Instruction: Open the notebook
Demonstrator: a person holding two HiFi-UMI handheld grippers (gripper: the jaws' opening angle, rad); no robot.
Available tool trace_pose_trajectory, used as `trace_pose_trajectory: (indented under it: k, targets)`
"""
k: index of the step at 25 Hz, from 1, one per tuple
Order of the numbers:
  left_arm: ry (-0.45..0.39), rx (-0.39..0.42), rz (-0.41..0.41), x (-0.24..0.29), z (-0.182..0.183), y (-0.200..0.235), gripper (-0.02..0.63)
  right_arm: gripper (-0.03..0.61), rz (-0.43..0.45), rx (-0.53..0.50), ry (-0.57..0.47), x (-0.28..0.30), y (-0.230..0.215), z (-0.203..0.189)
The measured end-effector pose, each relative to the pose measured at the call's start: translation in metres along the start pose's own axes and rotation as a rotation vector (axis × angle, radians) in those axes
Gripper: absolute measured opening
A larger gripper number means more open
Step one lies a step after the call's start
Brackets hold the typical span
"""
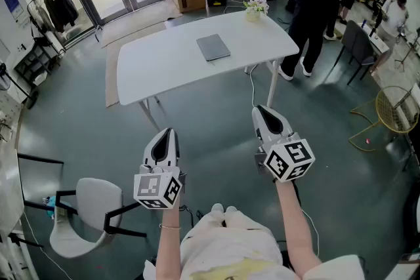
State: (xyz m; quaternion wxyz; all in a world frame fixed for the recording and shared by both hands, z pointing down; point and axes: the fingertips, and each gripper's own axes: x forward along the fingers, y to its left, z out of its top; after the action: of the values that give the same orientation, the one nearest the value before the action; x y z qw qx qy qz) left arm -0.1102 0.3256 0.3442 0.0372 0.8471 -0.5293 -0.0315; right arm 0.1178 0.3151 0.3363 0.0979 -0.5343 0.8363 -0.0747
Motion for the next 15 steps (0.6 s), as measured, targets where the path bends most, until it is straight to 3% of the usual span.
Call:
trace_pose_trajectory:
  k: [15]
  targets:
    - [0.008, -0.005, 0.009, 0.016, -0.006, -0.026, -0.002, 0.005, 0.006, 0.047, 0.028, 0.000, -0.038, -0.008]
